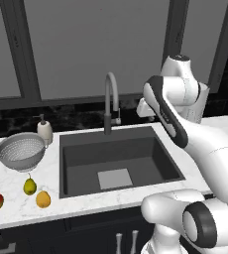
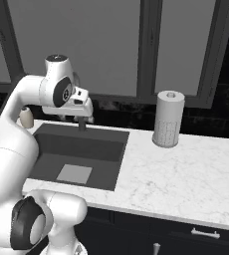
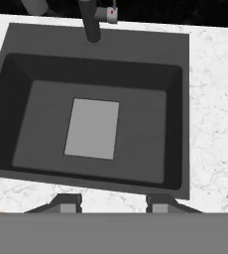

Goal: Put the colander in the sink, put the pear, mango, mango in the colander, and turn on the sink faucet and pour water over the colander.

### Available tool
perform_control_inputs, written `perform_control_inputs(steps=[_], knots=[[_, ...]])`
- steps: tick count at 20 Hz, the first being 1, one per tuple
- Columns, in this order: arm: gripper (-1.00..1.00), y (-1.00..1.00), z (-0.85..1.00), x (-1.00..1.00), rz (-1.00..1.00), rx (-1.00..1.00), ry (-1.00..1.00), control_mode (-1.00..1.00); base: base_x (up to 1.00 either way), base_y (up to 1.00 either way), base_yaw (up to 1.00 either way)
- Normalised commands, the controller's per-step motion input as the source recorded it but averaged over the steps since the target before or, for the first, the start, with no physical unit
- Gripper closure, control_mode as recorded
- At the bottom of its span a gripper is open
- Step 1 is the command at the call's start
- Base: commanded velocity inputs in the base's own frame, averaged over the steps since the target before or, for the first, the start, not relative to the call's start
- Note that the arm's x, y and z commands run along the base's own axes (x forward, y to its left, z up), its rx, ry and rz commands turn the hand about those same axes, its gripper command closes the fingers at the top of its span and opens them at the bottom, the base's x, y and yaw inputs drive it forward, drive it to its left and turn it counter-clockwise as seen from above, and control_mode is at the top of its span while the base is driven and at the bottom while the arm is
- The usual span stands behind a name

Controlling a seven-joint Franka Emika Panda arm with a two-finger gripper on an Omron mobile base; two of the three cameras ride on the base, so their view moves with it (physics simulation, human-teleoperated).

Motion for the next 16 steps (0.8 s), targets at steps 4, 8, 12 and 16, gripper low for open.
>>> perform_control_inputs(steps=[4,8,12,16], knots=[[-1.0,0.01,-0.01,-0.23,0.03,-0.01,-0.03,-1.0,0.0,0.0,0.0],[-1.0,0.19,-0.04,-0.55,0.07,0.0,-0.17,-1.0,0.0,0.0,0.0],[-1.0,0.26,-0.06,-0.49,0.04,0.0,-0.08,-1.0,0.0,0.0,0.0],[-1.0,0.21,-0.1,-0.39,0.03,0.0,0.0,-1.0,0.0,0.0,0.0]])
